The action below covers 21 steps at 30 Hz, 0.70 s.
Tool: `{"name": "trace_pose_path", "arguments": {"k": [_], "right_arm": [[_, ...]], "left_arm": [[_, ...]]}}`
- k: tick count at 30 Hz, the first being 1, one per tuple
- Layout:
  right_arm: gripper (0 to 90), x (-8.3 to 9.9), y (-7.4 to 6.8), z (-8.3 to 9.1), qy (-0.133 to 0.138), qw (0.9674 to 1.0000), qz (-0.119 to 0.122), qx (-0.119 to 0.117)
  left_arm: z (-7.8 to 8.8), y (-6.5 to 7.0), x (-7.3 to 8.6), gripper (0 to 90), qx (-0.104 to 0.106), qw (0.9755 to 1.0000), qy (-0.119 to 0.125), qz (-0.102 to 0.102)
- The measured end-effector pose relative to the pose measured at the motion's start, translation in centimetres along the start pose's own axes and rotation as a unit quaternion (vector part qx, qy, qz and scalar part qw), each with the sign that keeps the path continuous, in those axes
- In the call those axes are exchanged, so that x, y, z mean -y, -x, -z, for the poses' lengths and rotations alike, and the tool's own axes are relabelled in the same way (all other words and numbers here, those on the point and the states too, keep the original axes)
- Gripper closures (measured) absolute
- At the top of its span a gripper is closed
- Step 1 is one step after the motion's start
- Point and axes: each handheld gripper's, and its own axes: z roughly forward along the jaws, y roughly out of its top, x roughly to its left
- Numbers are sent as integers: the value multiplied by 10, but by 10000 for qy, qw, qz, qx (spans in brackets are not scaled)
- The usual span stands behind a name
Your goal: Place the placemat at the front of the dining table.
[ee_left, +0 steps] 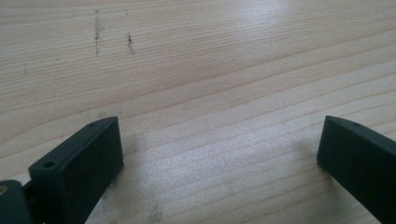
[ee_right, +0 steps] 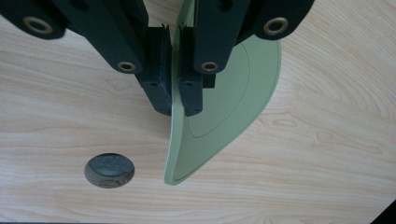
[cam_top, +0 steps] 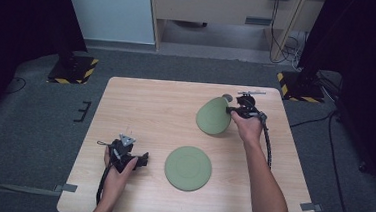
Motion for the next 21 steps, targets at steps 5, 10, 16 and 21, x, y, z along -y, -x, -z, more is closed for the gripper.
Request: {"name": "trace_pose_path", "arguments": {"k": [5,10,16,21], "right_arm": [[857,5,4,-2,-31,10000,-59,25],[856,9,9,-6,-59,9999,-115,45],[856,13,13,-8,-87,9998,-152,78],[856,14,18,-13,-121,9997,-166,139]], "left_arm": [[0,0,0,0,-3,10000,0,0],[0,0,0,0,-3,10000,1,0],[0,0,0,0,-3,10000,1,0],[0,0,0,0,-3,10000,0,0]]}}
